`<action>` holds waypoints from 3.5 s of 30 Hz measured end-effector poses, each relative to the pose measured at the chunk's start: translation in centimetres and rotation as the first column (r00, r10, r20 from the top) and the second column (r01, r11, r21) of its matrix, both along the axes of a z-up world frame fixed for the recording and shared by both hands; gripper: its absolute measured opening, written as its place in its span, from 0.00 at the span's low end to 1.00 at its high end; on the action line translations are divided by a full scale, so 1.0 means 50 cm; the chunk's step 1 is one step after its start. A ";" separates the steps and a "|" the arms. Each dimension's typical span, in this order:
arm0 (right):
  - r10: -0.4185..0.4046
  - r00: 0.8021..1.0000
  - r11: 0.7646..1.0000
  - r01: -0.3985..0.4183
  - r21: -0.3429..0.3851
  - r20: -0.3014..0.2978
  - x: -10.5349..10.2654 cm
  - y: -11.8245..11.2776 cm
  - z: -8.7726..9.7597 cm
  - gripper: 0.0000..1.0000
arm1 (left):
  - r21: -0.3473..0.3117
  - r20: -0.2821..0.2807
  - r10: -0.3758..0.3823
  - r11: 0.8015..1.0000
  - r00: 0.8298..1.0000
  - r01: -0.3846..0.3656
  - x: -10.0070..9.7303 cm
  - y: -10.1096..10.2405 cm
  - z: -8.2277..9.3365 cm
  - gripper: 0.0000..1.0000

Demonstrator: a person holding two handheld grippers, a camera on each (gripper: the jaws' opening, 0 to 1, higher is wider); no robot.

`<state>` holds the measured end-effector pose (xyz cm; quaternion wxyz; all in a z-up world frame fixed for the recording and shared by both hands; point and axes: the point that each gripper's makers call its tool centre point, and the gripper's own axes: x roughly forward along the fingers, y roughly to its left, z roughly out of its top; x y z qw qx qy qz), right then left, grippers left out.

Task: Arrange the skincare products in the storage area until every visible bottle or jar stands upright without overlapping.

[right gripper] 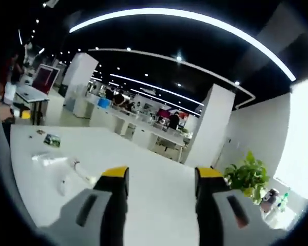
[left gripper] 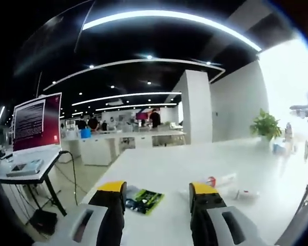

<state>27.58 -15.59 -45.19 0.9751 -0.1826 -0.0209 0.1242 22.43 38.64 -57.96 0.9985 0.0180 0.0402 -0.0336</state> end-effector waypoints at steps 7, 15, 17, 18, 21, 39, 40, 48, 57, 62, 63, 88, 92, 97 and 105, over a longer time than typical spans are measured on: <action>0.109 0.993 0.994 -0.108 0.032 -0.033 0.073 0.126 -0.042 0.53 | -0.016 0.007 0.016 1.000 1.000 -0.016 0.005 0.010 0.004 0.51; 0.185 0.979 0.981 -0.179 0.072 -0.081 0.116 0.208 -0.094 0.54 | -0.022 0.006 0.006 1.000 1.000 -0.006 0.006 0.006 0.003 0.51; 0.203 0.974 0.978 -0.196 0.070 -0.105 0.127 0.226 -0.111 0.54 | -0.024 0.006 0.004 1.000 1.000 -0.004 0.007 0.005 0.002 0.51; 0.206 0.972 0.977 -0.200 0.068 -0.111 0.130 0.231 -0.117 0.54 | -0.025 0.005 0.004 1.000 1.000 -0.003 0.007 0.005 0.002 0.51; 0.226 0.964 0.974 -0.219 0.065 -0.138 0.143 0.249 -0.134 0.54 | -0.028 0.004 0.001 1.000 1.000 -0.001 0.008 0.004 0.001 0.51; 0.311 0.908 0.948 -0.316 0.030 -0.282 0.203 0.337 -0.211 0.53 | -0.035 -0.021 -0.014 0.999 1.000 0.013 0.017 -0.004 -0.010 0.51; 0.314 0.904 0.947 -0.319 0.031 -0.291 0.207 0.341 -0.215 0.52 | -0.034 -0.022 -0.015 0.999 1.000 0.014 0.018 -0.005 -0.011 0.51; 0.331 0.872 0.940 -0.339 0.041 -0.362 0.235 0.377 -0.260 0.52 | -0.019 -0.031 -0.032 0.999 0.999 0.031 0.019 -0.015 -0.016 0.51; 0.333 0.850 0.936 -0.351 0.033 -0.410 0.251 0.406 -0.288 0.52 | -0.001 -0.023 -0.053 0.999 0.998 0.053 0.016 -0.025 -0.013 0.51; 0.318 0.834 0.937 -0.349 0.014 -0.450 0.266 0.422 -0.311 0.52 | -0.018 -0.015 -0.057 0.998 0.998 0.057 0.015 -0.025 -0.009 0.51; 0.322 0.831 0.935 -0.354 0.014 -0.455 0.267 0.426 -0.314 0.52 | -0.017 -0.017 -0.056 0.998 0.998 0.056 0.014 -0.025 -0.010 0.51; 0.332 0.666 0.838 -0.533 -0.115 -0.668 0.308 0.521 -0.465 0.52 | -0.021 -0.051 -0.086 0.996 0.995 0.085 0.017 -0.032 -0.023 0.51; 0.322 0.653 0.830 -0.542 -0.127 -0.686 0.324 0.531 -0.485 0.51 | -0.026 -0.062 -0.093 0.995 0.994 0.091 0.018 -0.036 -0.028 0.51; 0.309 0.619 0.815 -0.564 -0.135 -0.722 0.334 0.533 -0.518 0.50 | -0.032 -0.070 -0.098 0.995 0.993 0.096 0.019 -0.038 -0.033 0.51; 0.270 0.553 0.790 -0.595 -0.147 -0.788 0.322 0.531 -0.575 0.43 | -0.031 -0.087 -0.119 0.993 0.989 0.117 0.020 -0.049 -0.042 0.51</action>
